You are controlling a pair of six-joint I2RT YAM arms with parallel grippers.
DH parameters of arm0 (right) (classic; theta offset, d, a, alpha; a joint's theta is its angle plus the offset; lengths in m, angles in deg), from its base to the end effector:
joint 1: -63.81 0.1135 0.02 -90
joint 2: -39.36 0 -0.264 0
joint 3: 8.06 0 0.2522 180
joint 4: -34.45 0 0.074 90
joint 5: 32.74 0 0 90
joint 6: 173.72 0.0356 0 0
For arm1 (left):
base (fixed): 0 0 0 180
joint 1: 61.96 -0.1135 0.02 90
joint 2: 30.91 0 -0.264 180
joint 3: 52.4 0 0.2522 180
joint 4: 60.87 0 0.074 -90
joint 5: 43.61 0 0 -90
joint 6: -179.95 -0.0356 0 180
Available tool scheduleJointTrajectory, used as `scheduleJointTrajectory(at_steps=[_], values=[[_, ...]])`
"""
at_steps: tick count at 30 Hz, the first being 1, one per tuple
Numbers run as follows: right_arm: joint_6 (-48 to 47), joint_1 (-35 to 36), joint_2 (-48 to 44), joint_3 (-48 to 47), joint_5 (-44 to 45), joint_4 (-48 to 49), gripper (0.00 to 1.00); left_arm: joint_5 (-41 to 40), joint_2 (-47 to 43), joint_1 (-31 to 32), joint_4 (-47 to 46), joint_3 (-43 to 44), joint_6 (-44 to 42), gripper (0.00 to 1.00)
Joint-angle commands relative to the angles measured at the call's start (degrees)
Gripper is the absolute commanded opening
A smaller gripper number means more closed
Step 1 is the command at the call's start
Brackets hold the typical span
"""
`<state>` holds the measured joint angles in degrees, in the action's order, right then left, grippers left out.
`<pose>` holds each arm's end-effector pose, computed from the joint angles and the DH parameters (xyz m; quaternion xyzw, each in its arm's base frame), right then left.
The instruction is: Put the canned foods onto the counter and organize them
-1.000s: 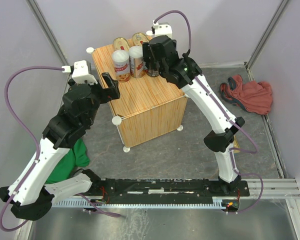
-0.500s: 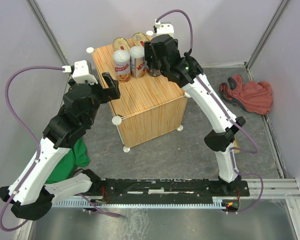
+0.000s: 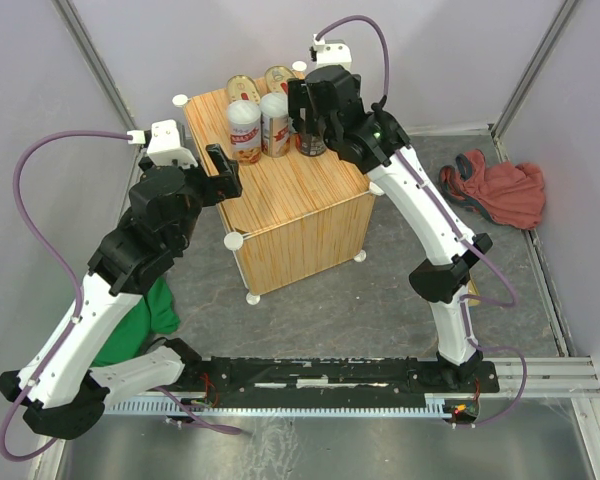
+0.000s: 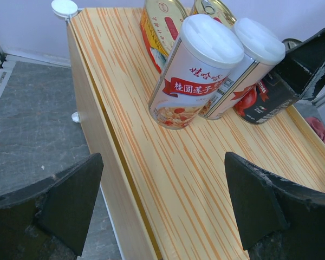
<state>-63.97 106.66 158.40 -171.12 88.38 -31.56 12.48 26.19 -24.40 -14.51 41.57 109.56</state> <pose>0.3251 0.2765 0.4804 -0.0129 0.8125 0.0899 0.5759 0.1552 -0.0943 0.4694 -0.0723 0.7505 -0.1003 0.6492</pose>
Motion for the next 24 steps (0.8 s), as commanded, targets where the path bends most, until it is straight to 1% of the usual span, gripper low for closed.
scheduleJointTrajectory(at_steps=[1,9,13,18,24], values=[[0.4,-0.5,-1.4,-3.6,0.4,5.2,0.92,0.6,-0.1,-0.4,-2.9,0.1,-1.0,0.99],[0.2,-0.5,-2.4,-2.9,0.1,5.7,0.93,0.7,-0.2,-0.4,-2.9,0.0,-0.8,0.99],[-0.2,-0.5,-4.9,-0.2,0.2,7.2,0.93,0.7,-0.2,-0.4,-3.0,-0.1,-0.7,0.99],[-0.8,-0.4,-7.2,0.1,0.1,7.2,0.93,0.7,0.1,-0.4,-3.5,0.2,-0.6,0.99],[-1.8,0.8,-11.8,4.9,1.0,7.3,0.93,0.7,0.8,-0.4,-3.5,1.1,-0.8,0.99]])
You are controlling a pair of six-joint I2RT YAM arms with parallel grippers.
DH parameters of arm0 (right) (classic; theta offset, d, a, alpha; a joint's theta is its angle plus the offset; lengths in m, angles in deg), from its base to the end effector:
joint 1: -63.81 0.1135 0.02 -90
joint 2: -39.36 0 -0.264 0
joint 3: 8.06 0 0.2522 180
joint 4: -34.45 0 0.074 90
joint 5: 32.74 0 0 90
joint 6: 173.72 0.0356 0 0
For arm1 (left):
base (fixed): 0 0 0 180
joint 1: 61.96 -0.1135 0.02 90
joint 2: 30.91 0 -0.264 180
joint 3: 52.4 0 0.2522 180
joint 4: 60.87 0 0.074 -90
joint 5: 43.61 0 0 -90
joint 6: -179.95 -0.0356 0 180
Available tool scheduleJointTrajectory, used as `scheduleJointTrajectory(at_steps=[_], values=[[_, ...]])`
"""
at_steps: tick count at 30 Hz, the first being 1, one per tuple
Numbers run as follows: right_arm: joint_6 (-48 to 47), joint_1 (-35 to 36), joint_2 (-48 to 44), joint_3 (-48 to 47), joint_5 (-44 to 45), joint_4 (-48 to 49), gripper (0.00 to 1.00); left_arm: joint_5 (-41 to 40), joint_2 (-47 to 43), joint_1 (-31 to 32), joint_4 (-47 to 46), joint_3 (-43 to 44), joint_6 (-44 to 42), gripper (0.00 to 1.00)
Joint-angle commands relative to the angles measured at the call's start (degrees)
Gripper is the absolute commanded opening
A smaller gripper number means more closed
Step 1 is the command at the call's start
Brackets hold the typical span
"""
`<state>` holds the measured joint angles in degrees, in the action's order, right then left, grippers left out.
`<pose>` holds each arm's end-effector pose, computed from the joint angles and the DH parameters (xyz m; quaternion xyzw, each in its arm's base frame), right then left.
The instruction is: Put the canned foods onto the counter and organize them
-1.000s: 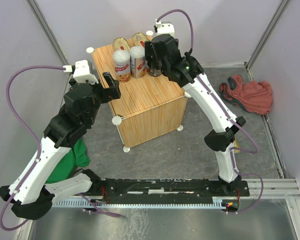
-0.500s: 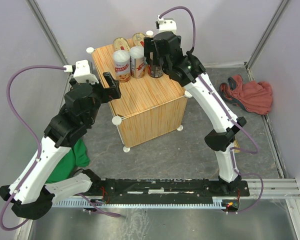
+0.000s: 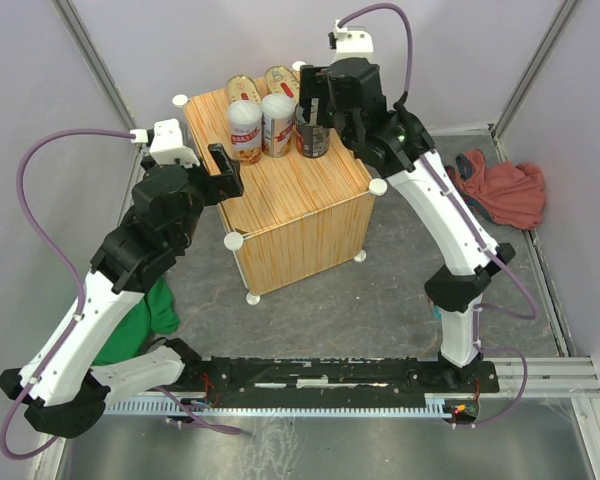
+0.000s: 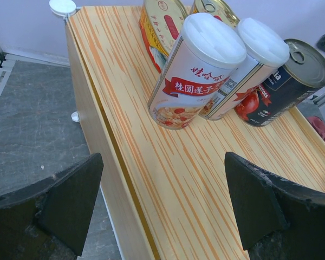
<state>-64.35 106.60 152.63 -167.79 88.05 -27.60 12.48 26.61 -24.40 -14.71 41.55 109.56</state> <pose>0.3050 0.2575 0.5107 0.0013 0.7845 0.1199 0.6084 0.1573 -0.0959 0.4685 -0.0716 0.7517 -0.0992 0.6481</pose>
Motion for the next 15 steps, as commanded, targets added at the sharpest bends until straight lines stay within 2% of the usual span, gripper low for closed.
scheduleJointTrajectory(at_steps=[1,8,15], values=[[-1.6,1.1,-7.1,2.4,1.7,3.4,0.93,0.7,0.4,-0.4,-3.4,1.3,-0.9,0.99],[-1.2,1.8,-14.2,9.7,2.6,2.6,0.93,2.1,0.4,-0.4,-3.7,1.4,-0.7,0.99],[1.9,2.0,-25.7,25.1,7.0,2.2,0.92,2.6,-0.6,-0.4,-3.5,1.1,0.0,0.99]])
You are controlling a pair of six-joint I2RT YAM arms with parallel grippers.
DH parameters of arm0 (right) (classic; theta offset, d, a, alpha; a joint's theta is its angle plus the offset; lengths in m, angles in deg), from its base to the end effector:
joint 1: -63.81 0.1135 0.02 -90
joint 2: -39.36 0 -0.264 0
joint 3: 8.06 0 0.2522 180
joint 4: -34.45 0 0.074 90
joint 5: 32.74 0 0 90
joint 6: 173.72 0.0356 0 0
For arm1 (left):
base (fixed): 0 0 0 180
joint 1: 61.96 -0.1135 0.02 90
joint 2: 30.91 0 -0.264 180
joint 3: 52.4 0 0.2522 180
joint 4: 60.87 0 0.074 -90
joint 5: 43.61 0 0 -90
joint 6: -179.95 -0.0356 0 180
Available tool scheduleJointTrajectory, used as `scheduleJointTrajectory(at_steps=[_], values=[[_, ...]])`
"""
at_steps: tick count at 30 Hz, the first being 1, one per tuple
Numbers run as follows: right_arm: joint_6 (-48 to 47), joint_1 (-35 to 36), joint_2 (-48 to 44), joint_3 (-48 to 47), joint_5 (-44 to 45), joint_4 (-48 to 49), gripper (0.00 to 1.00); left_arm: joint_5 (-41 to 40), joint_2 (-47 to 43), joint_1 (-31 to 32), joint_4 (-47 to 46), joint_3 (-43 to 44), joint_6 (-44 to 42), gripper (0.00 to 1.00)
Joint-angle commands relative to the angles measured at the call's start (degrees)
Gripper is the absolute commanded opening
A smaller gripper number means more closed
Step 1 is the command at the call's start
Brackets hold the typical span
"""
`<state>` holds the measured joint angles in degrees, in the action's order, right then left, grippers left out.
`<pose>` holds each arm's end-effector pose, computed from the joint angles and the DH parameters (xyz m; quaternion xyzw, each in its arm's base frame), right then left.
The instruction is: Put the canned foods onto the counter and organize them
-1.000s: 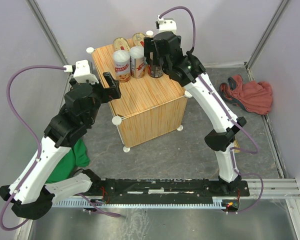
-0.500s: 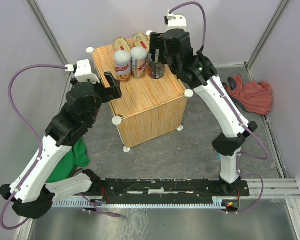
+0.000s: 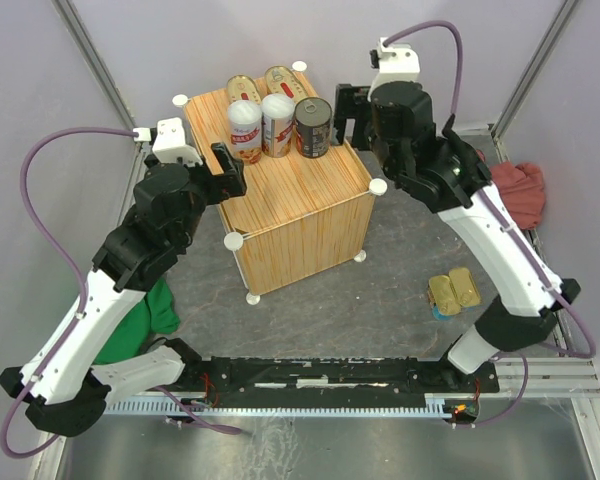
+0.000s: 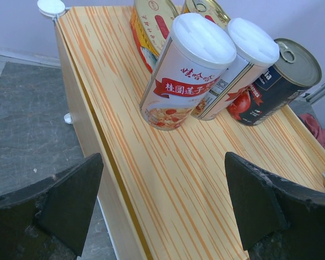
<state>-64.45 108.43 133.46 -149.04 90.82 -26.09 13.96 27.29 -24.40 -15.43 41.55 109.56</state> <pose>0.2359 0.2051 0.5364 0.0089 0.7735 0.1205 0.6222 0.1608 -0.0995 0.4677 -0.0634 0.7530 -0.1089 0.6458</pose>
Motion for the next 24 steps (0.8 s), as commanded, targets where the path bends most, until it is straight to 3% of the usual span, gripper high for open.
scheduleJointTrajectory(at_steps=[1,13,24], values=[[2.7,0.2,-8.7,9.1,5.0,0.4,0.91,1.1,-1.4,-0.3,-2.6,1.2,0.1,0.99],[15.8,0.2,-32.2,40.3,13.3,-12.6,0.91,2.5,-2.9,-0.4,-0.7,1.5,1.4,0.99],[39.9,0.1,-39.0,58.7,11.9,-26.2,0.93,5.5,-3.2,-0.4,-1.3,0.5,3.6,0.99]])
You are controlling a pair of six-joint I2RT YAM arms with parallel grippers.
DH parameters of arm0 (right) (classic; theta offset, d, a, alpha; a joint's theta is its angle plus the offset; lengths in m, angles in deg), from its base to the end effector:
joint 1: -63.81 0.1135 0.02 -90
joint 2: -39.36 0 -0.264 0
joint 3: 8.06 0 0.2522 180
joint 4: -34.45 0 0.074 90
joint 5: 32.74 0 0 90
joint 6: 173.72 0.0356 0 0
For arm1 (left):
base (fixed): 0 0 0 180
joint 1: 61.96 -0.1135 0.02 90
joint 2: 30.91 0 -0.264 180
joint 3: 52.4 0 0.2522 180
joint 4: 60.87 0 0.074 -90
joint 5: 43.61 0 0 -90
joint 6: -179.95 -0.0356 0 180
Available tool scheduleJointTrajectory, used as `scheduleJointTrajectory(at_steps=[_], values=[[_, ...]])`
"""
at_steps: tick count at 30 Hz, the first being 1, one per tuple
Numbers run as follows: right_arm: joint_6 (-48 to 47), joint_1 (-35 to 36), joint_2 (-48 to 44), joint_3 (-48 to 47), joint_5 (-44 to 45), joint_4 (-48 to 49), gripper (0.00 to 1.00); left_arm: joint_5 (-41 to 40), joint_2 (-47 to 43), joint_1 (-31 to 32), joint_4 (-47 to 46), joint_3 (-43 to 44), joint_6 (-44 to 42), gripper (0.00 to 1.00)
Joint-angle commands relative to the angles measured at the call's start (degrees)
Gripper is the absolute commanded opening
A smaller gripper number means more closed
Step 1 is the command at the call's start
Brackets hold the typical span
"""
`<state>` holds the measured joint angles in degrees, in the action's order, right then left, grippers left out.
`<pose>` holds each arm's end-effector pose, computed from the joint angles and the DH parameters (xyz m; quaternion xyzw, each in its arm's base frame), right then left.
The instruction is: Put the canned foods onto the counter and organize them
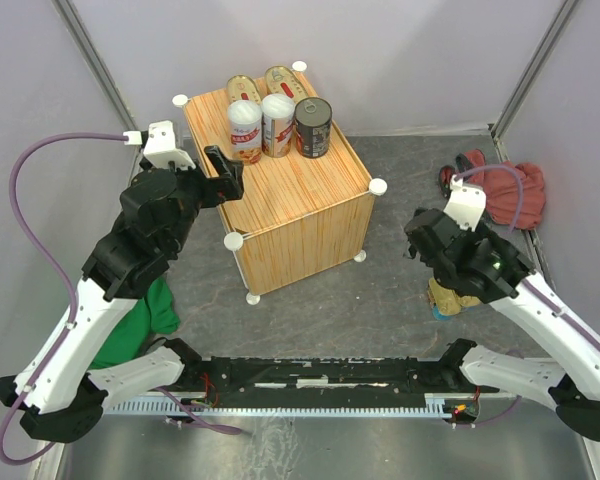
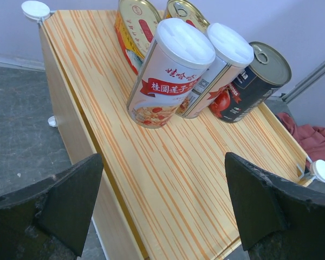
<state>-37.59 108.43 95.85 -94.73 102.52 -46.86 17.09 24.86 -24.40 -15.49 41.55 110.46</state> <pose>0.1277 0.0905 0.3833 0.1395 0.8687 -0.0363 0.4740 0.1485 -0.0922 0.4745 -0.0578 0.7425 -0.1447 0.6515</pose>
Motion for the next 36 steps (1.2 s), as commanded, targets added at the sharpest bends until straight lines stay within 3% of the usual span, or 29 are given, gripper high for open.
scheduleJointTrajectory(at_steps=[1,7,11,22,36], values=[[15.6,0.1,-1.6,5.8,-0.4,-5.8,0.93,2.6,-0.7,-0.4,-1.2,0.5,2.8,0.99],[28.2,0.0,-2.1,11.7,-1.2,-9.5,0.95,3.7,-1.0,-0.4,-1.3,0.7,3.3,0.99],[30.2,-0.5,-2.4,15.6,-3.1,-6.8,0.94,3.9,-1.4,-0.4,-1.3,0.3,3.5,0.99],[27.9,-7.4,-1.7,26.8,-13.2,6.6,0.82,4.1,-1.6,-0.4,-0.9,0.6,3.7,0.99],[18.8,-19.9,5.2,28.9,-17.1,16.6,0.74,2.6,-1.7,-0.4,-0.2,0.4,3.3,0.99]])
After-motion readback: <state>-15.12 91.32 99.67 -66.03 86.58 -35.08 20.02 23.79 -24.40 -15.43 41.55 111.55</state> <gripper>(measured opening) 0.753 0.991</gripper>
